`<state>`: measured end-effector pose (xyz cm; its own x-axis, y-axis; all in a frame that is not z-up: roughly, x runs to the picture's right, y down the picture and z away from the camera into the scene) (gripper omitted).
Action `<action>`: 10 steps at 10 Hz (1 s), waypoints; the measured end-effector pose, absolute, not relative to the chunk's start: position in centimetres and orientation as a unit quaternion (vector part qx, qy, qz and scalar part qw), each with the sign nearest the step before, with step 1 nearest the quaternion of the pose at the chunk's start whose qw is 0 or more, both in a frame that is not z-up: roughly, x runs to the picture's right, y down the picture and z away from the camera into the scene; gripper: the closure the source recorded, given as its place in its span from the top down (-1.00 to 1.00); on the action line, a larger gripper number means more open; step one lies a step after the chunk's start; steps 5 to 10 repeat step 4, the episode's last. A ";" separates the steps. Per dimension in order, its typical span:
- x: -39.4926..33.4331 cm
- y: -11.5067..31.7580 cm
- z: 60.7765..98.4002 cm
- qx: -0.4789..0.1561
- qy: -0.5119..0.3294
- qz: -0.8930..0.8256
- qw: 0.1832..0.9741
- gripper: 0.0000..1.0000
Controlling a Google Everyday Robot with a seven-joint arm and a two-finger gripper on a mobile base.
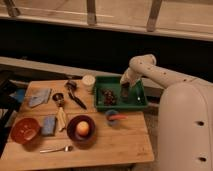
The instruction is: Wipe tray with eraser
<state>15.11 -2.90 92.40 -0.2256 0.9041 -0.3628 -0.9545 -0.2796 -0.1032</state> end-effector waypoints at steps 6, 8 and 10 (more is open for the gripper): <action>15.6 0.5 89.8 -0.175 0.095 0.782 0.591 -1.00; 15.6 0.5 89.8 -0.175 0.095 0.782 0.591 -1.00; 15.6 0.5 89.8 -0.175 0.095 0.782 0.591 -1.00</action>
